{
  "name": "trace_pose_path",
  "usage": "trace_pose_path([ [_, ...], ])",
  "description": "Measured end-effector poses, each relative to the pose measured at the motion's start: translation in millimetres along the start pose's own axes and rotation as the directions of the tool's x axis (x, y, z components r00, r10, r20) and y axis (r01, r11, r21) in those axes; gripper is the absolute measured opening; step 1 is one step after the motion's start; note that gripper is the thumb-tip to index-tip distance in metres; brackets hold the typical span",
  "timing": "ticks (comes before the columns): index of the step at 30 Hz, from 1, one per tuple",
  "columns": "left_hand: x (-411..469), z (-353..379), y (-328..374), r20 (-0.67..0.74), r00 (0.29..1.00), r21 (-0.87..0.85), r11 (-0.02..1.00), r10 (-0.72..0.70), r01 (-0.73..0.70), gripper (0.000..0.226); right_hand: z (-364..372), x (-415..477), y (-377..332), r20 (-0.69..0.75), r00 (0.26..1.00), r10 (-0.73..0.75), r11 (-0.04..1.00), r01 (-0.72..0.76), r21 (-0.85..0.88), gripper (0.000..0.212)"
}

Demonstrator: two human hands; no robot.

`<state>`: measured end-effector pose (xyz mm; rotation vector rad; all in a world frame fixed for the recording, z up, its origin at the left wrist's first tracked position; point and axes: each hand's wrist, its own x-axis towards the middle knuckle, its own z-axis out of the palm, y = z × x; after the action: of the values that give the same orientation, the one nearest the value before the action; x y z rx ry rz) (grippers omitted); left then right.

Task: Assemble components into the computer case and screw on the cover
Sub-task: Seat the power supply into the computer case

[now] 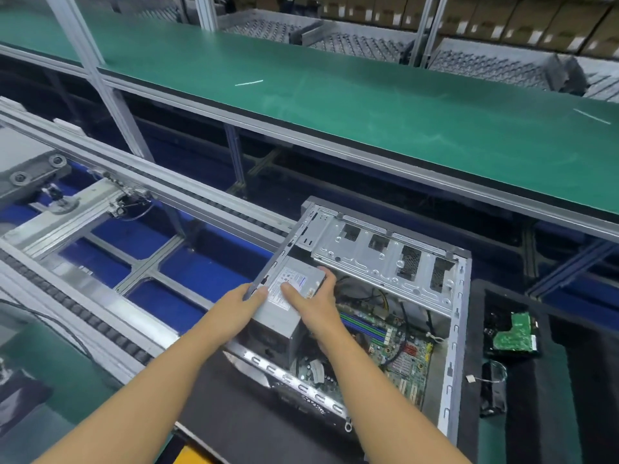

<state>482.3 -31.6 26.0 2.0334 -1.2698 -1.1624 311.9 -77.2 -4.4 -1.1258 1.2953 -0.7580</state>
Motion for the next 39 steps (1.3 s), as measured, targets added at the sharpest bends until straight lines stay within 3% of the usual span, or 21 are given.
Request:
trace_pose_path([
  [3,-2.2,-6.1,2.3,0.093,0.995,-0.208,0.976,-0.042,0.061,0.029,6.6,1.5,3.1,-0.002,0.999,0.032,0.996,-0.032,0.089,0.103],
  [7,-3.2,-5.4,6.5,0.132,0.99,-0.361,0.927,-0.059,0.104,0.021,8.9,7.4,8.1,0.001,0.999,0.04,0.985,-0.039,0.165,0.09],
  [11,-2.1,-6.4,11.3,0.158,0.981,-0.408,0.897,-0.113,0.169,0.023,10.0,12.7,17.1,-0.018,1.0,0.018,0.978,-0.014,0.208,0.074],
  [15,-2.4,-8.2,13.6,0.166,0.977,-0.386,0.904,-0.13,0.186,0.02,8.1,16.0,18.2,-0.031,1.0,0.007,0.975,0.0,0.223,0.068],
  [18,-4.5,-5.7,9.0,0.102,0.991,-0.286,0.951,-0.09,0.115,0.02,8.4,15.9,15.6,-0.055,0.998,-0.014,0.973,0.026,0.23,0.061],
  [22,-8.6,-4.8,0.8,0.082,0.996,-0.071,0.997,0.021,-0.015,0.043,5.9,14.0,15.5,-0.046,0.999,-0.03,0.98,0.039,0.195,0.055],
  [25,-8.6,-13.4,0.1,0.206,0.979,-0.14,0.99,0.01,0.02,0.045,2.1,13.1,18.4,-0.01,1.0,-0.015,0.993,0.016,0.114,0.072],
  [28,-8.9,-21.9,-2.2,0.36,0.932,-0.193,0.981,0.043,0.029,0.063,2.1,12.5,18.4,0.013,1.0,-0.016,0.998,0.016,0.055,0.087],
  [34,-8.5,-25.2,-4.7,0.357,0.93,-0.054,0.996,0.084,-0.07,0.086,4.1,11.4,17.3,0.006,1.0,-0.014,0.998,0.013,0.061,0.077],
  [39,-5.2,-21.8,-10.7,0.35,0.929,-0.113,0.99,0.121,-0.086,0.078,6.6,11.5,17.8,-0.006,1.0,-0.005,0.995,0.006,0.095,0.066],
])
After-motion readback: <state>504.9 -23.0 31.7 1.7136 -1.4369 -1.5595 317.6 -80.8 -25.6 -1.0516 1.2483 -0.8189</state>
